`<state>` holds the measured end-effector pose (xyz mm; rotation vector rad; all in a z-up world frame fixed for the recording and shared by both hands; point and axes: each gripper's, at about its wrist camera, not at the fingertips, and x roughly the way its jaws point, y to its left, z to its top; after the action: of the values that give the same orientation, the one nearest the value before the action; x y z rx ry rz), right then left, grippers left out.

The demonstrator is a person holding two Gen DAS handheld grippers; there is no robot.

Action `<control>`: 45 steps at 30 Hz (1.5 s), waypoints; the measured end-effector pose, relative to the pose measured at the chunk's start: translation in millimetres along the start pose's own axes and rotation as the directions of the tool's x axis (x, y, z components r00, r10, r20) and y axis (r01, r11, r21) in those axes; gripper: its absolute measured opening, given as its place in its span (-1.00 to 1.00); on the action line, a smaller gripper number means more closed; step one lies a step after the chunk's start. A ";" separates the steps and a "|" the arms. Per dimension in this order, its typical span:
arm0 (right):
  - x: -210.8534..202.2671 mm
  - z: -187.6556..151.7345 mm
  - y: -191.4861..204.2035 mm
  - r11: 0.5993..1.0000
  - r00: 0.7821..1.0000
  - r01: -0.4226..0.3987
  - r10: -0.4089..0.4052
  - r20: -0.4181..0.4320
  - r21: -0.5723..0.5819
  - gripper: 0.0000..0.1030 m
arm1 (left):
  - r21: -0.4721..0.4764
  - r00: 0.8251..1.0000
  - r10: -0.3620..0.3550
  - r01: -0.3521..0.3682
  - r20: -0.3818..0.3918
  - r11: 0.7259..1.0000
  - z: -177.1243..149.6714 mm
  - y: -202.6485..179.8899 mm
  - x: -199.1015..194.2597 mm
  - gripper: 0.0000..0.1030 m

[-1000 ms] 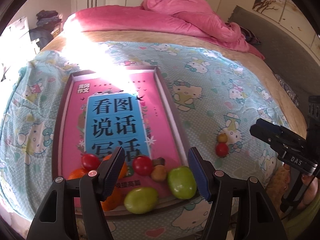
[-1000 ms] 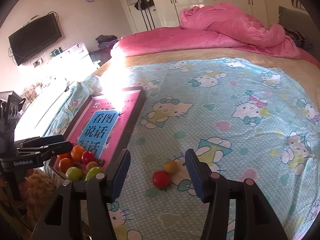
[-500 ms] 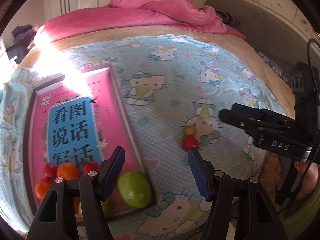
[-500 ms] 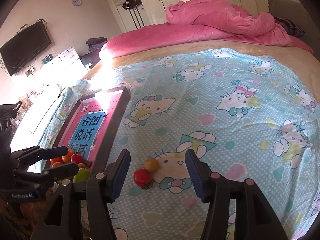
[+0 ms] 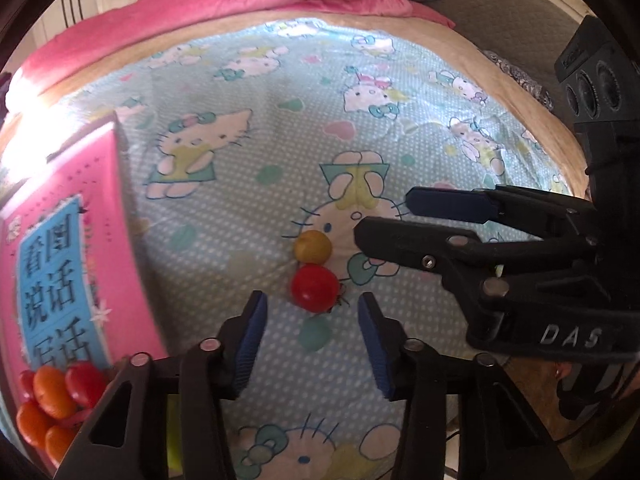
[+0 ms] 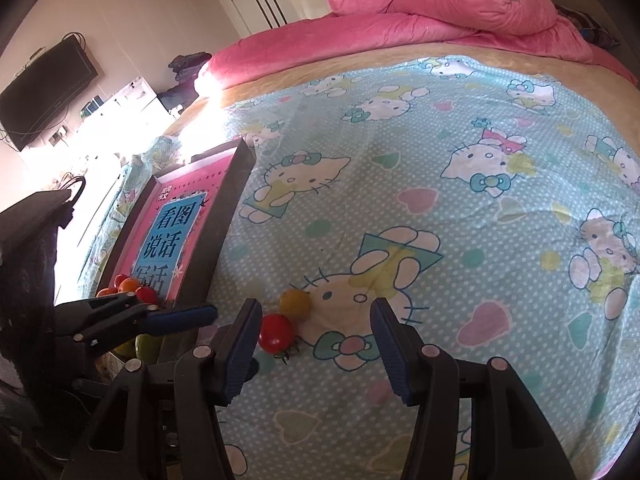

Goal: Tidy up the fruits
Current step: 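Grasp the red tomato with the left tool while the right tool grasps the yellow fruit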

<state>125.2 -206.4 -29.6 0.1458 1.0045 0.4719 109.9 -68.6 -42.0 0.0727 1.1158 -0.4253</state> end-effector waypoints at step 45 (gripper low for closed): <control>55.0 9.2 4.9 0.990 0.991 -0.119 0.124 -0.058 0.081 -0.55 | -0.073 0.998 -0.062 0.061 -0.002 0.995 -3.9 19.6 9.4 -0.41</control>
<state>155.9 -176.7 -65.8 0.2646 1.0804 0.5519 117.2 -52.3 -55.0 -0.0248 1.1390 -0.4391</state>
